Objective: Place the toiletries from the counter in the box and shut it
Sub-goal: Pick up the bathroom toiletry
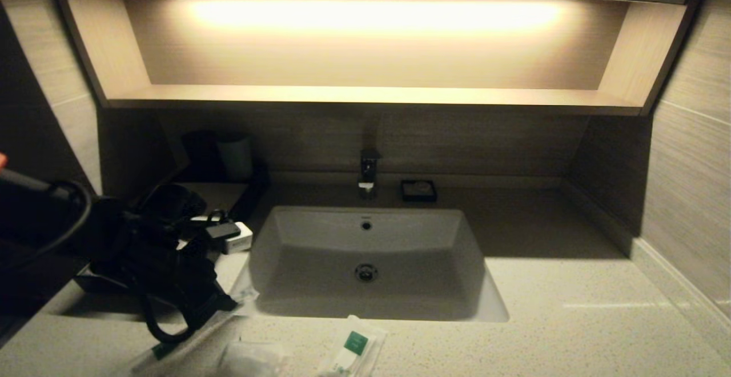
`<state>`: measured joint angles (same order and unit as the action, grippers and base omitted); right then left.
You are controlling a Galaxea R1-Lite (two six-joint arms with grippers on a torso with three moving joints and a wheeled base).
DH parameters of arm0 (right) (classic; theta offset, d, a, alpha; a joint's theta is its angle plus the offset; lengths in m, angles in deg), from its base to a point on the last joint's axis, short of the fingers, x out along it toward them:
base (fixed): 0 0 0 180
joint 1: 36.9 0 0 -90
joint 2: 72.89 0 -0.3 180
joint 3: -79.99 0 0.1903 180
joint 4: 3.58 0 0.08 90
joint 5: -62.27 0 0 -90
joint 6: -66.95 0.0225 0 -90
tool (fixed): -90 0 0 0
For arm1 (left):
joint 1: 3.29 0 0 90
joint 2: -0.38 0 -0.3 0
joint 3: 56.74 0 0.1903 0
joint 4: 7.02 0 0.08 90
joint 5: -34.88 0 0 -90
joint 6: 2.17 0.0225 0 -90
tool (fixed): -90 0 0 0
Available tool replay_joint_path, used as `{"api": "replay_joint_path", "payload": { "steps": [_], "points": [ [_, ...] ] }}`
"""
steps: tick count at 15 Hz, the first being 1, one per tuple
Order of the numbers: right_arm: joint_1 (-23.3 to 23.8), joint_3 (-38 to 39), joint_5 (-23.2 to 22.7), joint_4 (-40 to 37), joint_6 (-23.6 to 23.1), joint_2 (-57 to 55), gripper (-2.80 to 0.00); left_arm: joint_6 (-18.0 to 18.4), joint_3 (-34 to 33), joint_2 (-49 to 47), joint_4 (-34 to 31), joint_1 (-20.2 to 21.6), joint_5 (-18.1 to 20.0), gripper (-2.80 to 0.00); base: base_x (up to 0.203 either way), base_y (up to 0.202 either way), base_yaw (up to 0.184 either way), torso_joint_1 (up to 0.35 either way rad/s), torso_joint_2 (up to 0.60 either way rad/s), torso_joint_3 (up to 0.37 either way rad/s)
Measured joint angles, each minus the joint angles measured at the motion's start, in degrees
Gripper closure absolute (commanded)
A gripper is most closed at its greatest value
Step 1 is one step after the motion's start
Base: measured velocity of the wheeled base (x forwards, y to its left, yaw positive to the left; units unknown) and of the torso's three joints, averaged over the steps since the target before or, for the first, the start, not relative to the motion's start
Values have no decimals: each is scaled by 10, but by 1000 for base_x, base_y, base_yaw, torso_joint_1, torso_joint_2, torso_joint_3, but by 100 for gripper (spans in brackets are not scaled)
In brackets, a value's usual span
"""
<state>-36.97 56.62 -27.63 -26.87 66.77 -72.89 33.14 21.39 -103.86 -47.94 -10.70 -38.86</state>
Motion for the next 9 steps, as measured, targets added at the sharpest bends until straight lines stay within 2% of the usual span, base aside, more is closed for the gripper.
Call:
{"api": "replay_joint_path", "payload": {
  "steps": [5, 9],
  "points": [
    [0, 0, 0, 0, 0, 0, 0, -15, 3, 64, -11, 1, 0, 0, 0, 0, 0, 0, 0, 0],
    [0, 0, 0, 0, 0, 0, 0, -70, 42, 102, -38, 23, -10, 0, 0, 0, 0, 0, 0, 0]
  ]
}}
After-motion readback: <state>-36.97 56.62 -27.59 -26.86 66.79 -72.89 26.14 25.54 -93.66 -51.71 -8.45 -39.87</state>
